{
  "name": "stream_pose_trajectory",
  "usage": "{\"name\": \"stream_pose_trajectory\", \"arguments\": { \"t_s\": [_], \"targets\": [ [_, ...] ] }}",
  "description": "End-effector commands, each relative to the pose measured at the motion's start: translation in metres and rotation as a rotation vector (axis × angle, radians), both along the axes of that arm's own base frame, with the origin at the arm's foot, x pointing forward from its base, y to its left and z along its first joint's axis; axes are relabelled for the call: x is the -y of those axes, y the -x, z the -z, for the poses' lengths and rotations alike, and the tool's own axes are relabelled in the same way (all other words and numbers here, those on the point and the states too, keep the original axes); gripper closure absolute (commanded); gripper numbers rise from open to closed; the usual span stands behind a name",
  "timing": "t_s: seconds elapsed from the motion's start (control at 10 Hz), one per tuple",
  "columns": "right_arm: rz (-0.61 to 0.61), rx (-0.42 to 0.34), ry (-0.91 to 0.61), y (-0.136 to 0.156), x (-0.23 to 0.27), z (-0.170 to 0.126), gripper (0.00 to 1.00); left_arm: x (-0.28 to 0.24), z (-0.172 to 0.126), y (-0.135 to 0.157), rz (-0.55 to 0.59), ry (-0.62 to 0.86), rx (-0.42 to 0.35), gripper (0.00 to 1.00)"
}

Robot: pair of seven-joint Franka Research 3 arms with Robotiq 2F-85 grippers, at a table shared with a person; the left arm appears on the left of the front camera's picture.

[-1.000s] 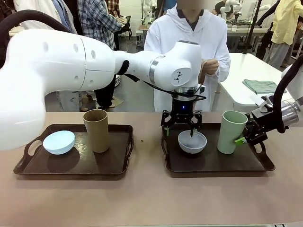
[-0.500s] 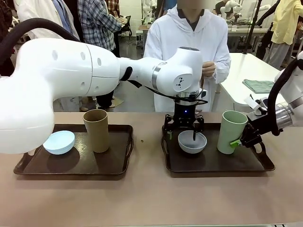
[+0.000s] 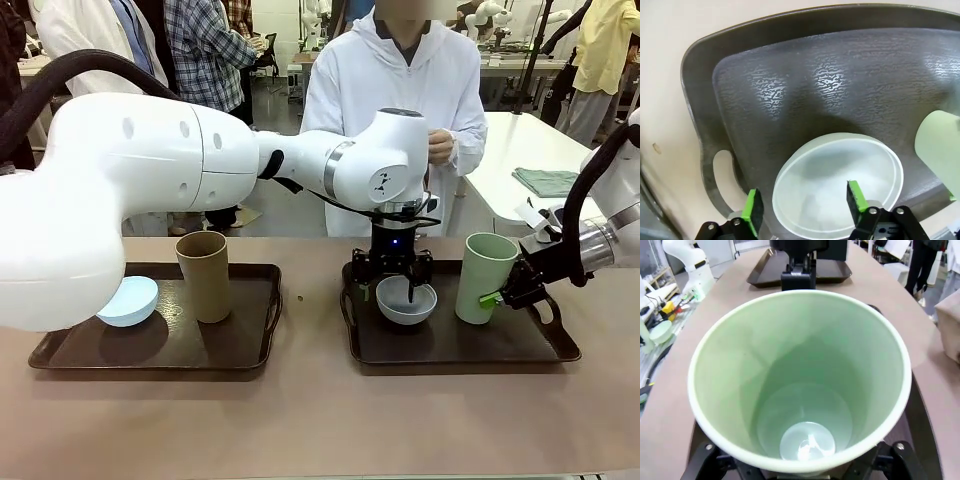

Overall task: Set up a tray with a mat and arrange the tableware.
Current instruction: Pick up the Picnic Bowl and Reusable plastic cup from the Handle tray in front of the human's position and hold them in the air.

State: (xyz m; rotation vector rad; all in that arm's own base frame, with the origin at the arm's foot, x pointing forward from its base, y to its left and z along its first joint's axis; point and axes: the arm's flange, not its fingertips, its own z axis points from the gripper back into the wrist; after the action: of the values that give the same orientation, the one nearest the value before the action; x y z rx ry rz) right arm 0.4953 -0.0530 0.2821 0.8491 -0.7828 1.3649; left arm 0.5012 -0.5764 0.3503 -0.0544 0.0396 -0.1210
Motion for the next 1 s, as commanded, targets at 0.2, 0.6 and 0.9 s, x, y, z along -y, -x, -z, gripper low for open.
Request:
{"name": "stream_pose_trajectory", "arguments": {
  "t_s": [0.2, 0.6, 0.9],
  "targets": [
    [-0.027, 0.030, -0.020, -0.0026, -0.0004, 0.0038, 1.00, 0.0086, -0.0067, -0.0063, -0.004, -0.009, 0.030, 1.00],
    [-0.027, 0.030, -0.021, -0.0024, -0.0001, 0.0037, 0.77, 0.0066, -0.0085, -0.0058, -0.008, -0.011, 0.039, 1.00],
    [-0.026, 0.032, -0.020, -0.0019, 0.0004, 0.0029, 1.00, 0.0049, -0.0109, -0.0053, -0.009, -0.012, 0.044, 1.00]
  ]
}}
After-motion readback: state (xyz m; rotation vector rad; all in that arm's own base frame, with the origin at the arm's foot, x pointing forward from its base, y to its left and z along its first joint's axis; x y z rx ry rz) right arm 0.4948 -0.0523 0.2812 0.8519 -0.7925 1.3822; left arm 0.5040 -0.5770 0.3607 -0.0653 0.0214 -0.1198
